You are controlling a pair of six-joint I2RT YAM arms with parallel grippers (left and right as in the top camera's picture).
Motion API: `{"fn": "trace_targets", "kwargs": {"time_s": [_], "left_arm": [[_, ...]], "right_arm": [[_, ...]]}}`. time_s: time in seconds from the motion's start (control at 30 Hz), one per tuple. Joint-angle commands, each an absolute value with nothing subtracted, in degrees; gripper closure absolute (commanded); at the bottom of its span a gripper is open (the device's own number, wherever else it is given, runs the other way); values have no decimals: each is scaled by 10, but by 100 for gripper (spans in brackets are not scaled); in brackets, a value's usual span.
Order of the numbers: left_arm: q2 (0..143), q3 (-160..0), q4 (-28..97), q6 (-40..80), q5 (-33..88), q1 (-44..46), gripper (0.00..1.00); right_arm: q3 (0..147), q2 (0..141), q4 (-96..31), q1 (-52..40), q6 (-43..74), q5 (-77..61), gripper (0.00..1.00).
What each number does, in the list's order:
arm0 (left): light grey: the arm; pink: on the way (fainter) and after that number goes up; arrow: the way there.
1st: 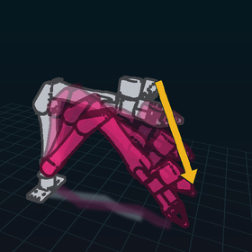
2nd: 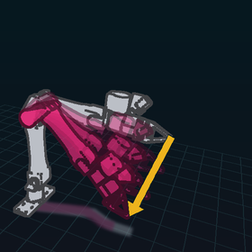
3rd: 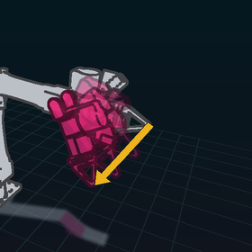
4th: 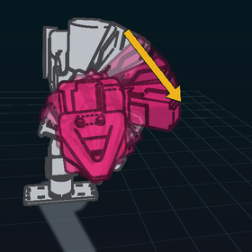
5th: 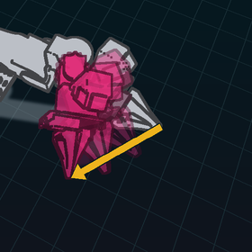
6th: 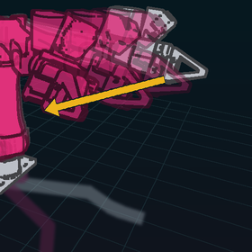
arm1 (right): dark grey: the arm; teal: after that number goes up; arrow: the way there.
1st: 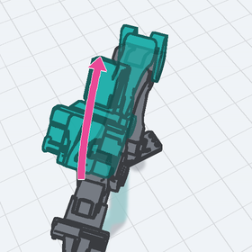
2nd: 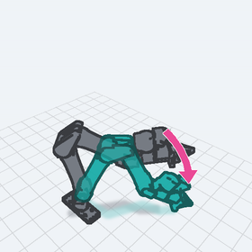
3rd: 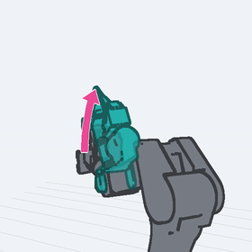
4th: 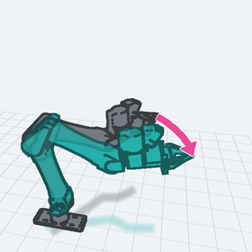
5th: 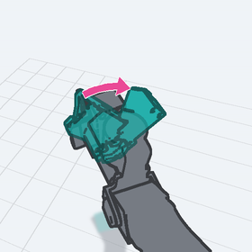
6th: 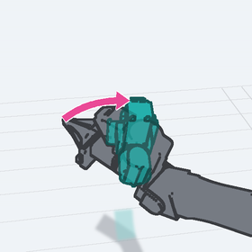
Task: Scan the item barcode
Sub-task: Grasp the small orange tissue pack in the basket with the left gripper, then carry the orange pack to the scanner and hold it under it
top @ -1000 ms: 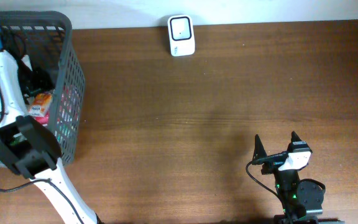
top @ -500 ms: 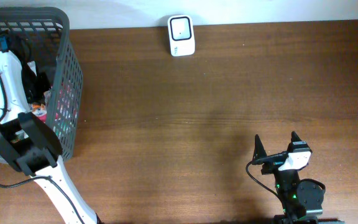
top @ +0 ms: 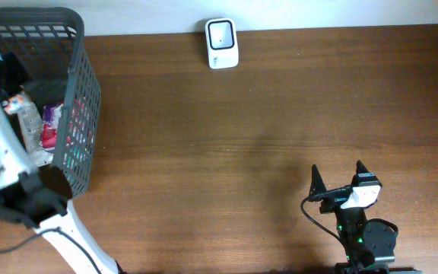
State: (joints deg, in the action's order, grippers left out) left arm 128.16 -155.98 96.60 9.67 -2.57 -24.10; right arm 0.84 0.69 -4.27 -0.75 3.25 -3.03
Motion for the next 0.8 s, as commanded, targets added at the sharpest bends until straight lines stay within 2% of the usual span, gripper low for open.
{"fn": "trace_targets", "kwargs": {"time_s": [0.0, 0.17, 0.27, 0.37, 0.47, 0.67, 0.77], "left_arm": [[1171, -1579, 965, 116, 6, -247, 100], [1088, -1579, 952, 116, 175, -241, 100], [1072, -1579, 949, 115, 251, -191, 100], [1074, -1574, 948, 110, 245, -117, 100], [1089, -1574, 944, 118, 174, -18, 100], [1156, -1572, 944, 241, 47, 120, 100], [1212, -1572, 941, 294, 32, 174, 100]], "right_arm": [[3, 4, -43, -4, 37, -29, 1], [3, 4, -43, -4, 37, -29, 1], [3, 4, -43, -4, 37, -29, 1], [3, 4, -43, -4, 37, -29, 1], [3, 4, -43, -4, 37, -29, 1], [3, 4, -43, -4, 37, -29, 1], [3, 4, -43, -4, 37, -29, 2]]}}
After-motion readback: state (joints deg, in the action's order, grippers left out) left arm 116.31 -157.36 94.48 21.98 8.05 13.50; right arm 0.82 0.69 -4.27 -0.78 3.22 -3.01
